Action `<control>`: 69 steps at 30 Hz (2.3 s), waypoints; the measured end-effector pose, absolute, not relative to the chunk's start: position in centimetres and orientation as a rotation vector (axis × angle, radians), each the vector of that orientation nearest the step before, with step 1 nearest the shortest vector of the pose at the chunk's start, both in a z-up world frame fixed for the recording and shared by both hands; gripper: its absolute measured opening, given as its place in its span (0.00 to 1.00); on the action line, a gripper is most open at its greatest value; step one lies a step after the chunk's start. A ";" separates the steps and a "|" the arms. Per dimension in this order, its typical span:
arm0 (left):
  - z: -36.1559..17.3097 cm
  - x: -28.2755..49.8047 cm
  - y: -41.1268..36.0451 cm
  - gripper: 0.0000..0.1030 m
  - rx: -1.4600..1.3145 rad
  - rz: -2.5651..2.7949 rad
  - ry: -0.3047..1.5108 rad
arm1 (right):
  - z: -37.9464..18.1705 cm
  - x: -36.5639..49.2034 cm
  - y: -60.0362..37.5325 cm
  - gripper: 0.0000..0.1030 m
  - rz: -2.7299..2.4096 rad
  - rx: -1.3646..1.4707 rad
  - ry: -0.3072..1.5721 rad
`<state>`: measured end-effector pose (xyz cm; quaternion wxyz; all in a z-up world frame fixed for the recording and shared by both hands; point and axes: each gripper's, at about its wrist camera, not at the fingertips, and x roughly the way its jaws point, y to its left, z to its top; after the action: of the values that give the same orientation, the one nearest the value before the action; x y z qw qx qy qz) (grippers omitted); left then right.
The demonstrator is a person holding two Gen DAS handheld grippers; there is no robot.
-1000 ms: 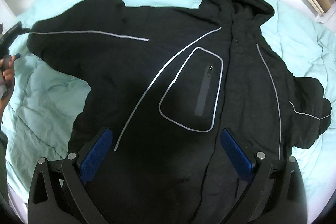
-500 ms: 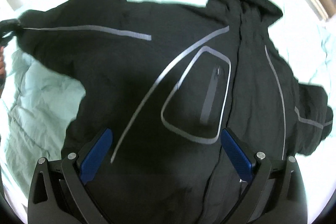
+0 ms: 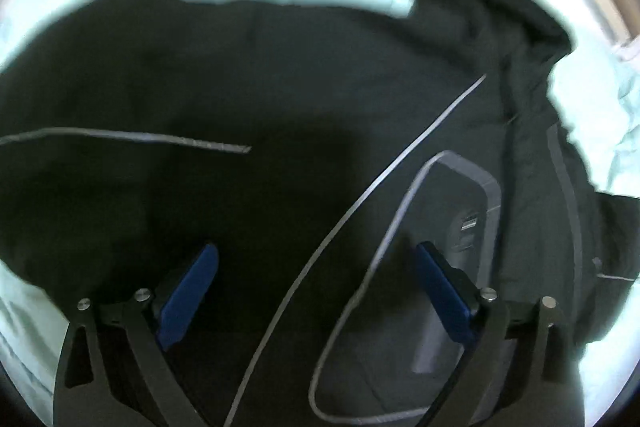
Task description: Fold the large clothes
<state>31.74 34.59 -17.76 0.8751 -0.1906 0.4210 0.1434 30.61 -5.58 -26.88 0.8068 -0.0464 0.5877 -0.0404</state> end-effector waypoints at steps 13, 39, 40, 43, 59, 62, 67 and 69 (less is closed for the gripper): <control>-8.5 29.1 17.4 0.12 -0.221 -0.202 0.764 | -21.4 25.6 -15.0 0.95 -0.102 0.190 1.204; -25.9 29.8 -17.5 0.25 -0.083 -0.836 1.305 | -21.8 17.2 -32.9 0.95 -0.352 0.330 1.185; -26.3 29.8 -17.2 0.27 -0.117 -0.856 1.340 | -21.8 17.4 -33.1 0.95 -0.337 0.335 1.181; -25.6 28.8 -16.2 0.37 -0.135 -0.882 1.357 | -21.9 18.2 -33.3 0.95 -0.282 0.346 1.164; -16.5 26.6 -3.9 0.60 -0.155 -0.610 1.115 | -24.6 27.9 -27.7 0.61 0.083 0.608 1.139; -16.2 27.5 -2.0 0.60 -0.173 -0.538 1.105 | -24.1 28.2 -27.3 0.40 0.096 0.605 1.101; -14.7 28.5 0.0 0.60 -0.196 -0.491 1.052 | -18.7 25.9 -28.8 0.33 0.057 0.498 0.979; -14.1 28.8 0.1 0.60 -0.194 -0.493 1.032 | -16.4 24.7 -30.6 0.33 0.011 0.458 0.928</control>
<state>28.84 0.10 -14.09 0.8365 -0.0915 0.4874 -0.2331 24.68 -30.65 -16.39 0.8691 0.2187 0.4437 0.0051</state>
